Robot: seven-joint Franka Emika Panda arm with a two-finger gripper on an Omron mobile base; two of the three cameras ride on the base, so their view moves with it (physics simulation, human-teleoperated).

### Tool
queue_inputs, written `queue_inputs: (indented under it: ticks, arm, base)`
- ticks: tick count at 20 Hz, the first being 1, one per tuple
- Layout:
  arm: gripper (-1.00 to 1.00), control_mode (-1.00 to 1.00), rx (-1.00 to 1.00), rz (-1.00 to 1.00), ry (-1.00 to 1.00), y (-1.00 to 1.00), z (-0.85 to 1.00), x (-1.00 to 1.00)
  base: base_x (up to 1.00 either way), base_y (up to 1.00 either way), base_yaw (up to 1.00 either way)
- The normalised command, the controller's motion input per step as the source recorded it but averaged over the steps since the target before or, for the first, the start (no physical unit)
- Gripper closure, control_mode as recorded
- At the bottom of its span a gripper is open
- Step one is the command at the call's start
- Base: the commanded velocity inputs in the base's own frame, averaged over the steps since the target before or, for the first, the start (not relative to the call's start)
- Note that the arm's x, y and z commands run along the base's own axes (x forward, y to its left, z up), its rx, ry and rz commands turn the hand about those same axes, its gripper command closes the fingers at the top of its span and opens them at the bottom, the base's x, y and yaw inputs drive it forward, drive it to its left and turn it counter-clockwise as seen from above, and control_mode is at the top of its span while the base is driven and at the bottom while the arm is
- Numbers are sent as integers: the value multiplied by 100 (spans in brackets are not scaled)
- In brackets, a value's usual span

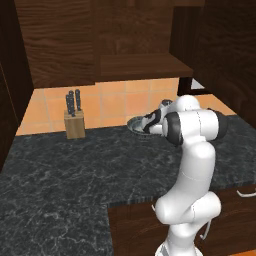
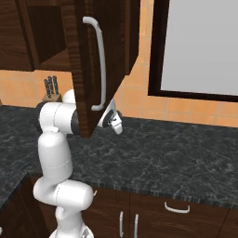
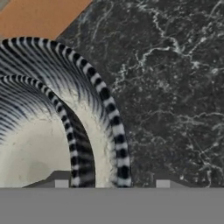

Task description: Pick up the bowls on the counter and stack them on top of one another in the open cabinet. Place the smaller bowl on top of the larger bowl.

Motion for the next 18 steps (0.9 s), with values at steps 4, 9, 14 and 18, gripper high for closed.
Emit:
queue_inputs:
  ticks: [4, 9, 14, 18]
  arm:
    - [100, -100, 0, 0, 0, 0, 0, 0]
    - [100, -100, 0, 0, -2, 0, 11, -34]
    - [100, -100, 0, 0, -13, 0, 66, -72]
    - [100, -100, -2, 0, -16, 23, 100, -67]
  base:
    - [0, 0, 0]
    - [0, 0, 0]
    - [0, 0, 0]
    - [0, 0, 0]
